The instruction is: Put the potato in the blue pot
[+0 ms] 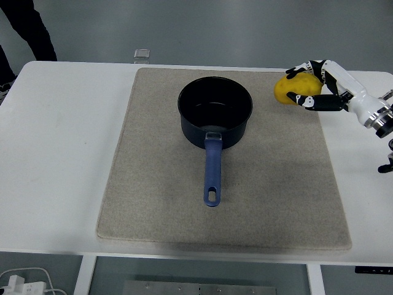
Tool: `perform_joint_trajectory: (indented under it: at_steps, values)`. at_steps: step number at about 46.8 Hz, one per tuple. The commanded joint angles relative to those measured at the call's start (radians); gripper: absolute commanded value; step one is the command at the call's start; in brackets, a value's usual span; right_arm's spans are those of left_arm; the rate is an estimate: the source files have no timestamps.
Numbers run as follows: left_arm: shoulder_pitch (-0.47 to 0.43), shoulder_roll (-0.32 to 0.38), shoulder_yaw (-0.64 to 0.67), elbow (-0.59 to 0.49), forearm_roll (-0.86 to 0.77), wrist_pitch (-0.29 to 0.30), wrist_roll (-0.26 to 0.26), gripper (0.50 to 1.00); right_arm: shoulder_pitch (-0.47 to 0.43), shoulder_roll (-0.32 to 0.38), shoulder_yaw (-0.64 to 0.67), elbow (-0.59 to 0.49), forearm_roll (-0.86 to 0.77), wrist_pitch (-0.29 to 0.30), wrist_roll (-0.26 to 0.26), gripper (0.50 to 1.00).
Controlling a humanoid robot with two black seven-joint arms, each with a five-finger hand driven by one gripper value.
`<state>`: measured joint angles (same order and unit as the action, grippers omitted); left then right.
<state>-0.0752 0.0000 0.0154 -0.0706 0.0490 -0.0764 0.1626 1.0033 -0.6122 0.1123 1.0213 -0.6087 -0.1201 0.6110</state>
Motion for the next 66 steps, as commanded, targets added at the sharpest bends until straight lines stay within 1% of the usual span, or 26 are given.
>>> perform_joint_trajectory:
  at_steps: [1,4,9,18,21,35,42,48,58,66]
  values:
    - [0.0,0.0,0.0,0.0,0.0,0.0,0.0,0.996,0.055,0.028,-0.046,-0.003,0.035,-0.001,0.0,0.5]
    - [0.0,0.0,0.0,0.0,0.0,0.0,0.0,0.996,0.087,0.058,-0.075,-0.012,0.056,-0.001,0.0,0.5]
    - [0.0,0.0,0.0,0.0,0.0,0.0,0.0,0.996,0.13,0.081,-0.109,-0.044,0.075,-0.001,0.0,0.5]
    - [0.0,0.0,-0.002,0.0,0.0,0.0,0.0,0.996,0.184,0.181,-0.177,-0.113,0.112,0.0,0.0,0.5]
    - [0.0,0.0,-0.002,-0.001,0.0,0.0,0.0,0.996,0.189,0.218,-0.183,-0.13,0.115,-0.001,0.0,0.5]
    - [0.0,0.0,0.0,0.0,0.0,0.0,0.0,0.996,0.196,0.331,-0.188,-0.207,0.125,-0.001,0.0,0.5]
    - [0.0,0.0,0.0,-0.005,0.0,0.0,0.0,0.996,0.196,0.394,-0.186,-0.276,0.13,0.0,0.0,0.5]
    - [0.0,0.0,0.0,-0.006,0.0,0.0,0.0,0.996,0.192,0.44,-0.188,-0.293,0.13,0.0,0.0,0.5]
    - [0.0,0.0,0.0,-0.005,0.0,0.0,0.0,0.996,0.178,0.476,-0.186,-0.303,0.129,-0.001,0.0,0.5]
    - [0.0,0.0,0.0,-0.008,0.0,0.0,0.0,0.996,0.169,0.48,-0.186,-0.306,0.127,-0.001,0.0,0.5]
